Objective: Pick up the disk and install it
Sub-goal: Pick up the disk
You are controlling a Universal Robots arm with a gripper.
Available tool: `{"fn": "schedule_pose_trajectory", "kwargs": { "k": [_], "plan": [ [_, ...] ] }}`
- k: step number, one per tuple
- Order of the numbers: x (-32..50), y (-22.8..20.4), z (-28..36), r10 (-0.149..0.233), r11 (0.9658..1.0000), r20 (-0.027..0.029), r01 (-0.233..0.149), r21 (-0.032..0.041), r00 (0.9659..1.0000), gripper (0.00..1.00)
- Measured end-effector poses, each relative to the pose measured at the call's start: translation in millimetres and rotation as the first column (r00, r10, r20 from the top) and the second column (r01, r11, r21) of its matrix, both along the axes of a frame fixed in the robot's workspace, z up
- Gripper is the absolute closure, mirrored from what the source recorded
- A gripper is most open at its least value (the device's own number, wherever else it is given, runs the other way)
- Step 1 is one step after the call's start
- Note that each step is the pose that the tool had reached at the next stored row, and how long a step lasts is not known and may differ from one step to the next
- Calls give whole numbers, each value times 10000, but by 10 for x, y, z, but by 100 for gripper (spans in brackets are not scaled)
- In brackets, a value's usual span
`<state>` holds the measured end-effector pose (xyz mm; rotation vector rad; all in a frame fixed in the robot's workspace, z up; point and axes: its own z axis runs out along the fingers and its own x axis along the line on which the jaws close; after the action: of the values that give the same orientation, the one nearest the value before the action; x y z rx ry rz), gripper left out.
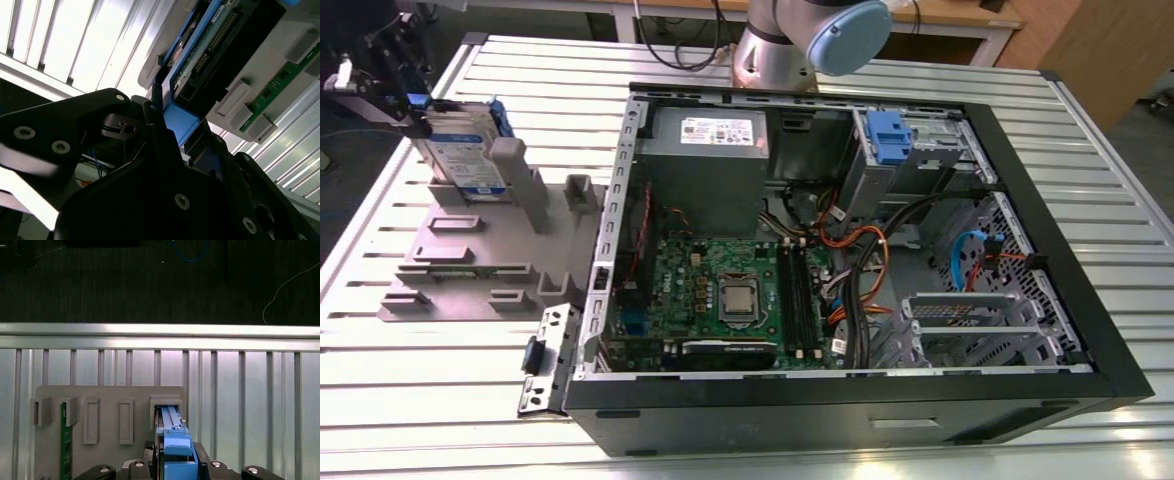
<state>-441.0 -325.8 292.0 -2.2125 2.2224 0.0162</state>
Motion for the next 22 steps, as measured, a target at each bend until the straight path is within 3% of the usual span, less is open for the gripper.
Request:
{"fn": "schedule_pose_trajectory", "kwargs": {
  "k": [22],
  "plan": [
    [5,-4,-17,-190,9998,-1,190,-39,9998,59]
  ]
}}
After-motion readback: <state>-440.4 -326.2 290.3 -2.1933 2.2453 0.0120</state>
